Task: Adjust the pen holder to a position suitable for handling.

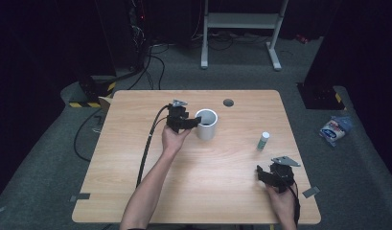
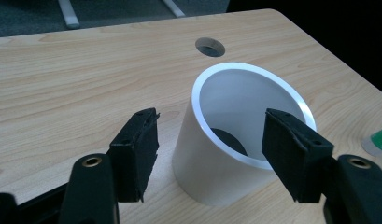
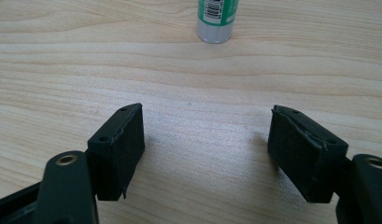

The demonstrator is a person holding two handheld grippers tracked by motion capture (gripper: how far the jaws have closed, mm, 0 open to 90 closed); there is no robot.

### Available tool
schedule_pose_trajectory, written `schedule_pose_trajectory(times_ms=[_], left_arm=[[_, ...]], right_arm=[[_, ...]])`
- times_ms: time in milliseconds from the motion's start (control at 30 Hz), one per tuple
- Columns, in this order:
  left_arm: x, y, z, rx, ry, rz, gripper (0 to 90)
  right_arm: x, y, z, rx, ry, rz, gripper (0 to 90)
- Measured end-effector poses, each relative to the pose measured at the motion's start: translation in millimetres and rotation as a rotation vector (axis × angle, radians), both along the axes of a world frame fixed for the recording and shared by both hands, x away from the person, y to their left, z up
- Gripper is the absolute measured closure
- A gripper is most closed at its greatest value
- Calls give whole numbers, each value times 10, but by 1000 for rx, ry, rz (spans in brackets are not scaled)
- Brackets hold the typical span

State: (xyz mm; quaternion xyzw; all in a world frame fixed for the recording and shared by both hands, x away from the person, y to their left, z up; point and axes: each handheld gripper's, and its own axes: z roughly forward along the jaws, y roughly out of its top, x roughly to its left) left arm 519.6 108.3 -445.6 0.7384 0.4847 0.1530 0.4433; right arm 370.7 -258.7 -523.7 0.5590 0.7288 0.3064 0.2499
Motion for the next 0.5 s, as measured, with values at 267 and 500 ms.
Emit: schedule_pose_trajectory(times_ms=[267, 500], left_arm=[[69, -57, -43, 3, 10, 10, 389], [115, -136, -73, 25, 17, 0, 411]], right_arm=[[0, 0, 0, -1, 0, 0, 272], [0, -1, 0, -1, 0, 0, 272]])
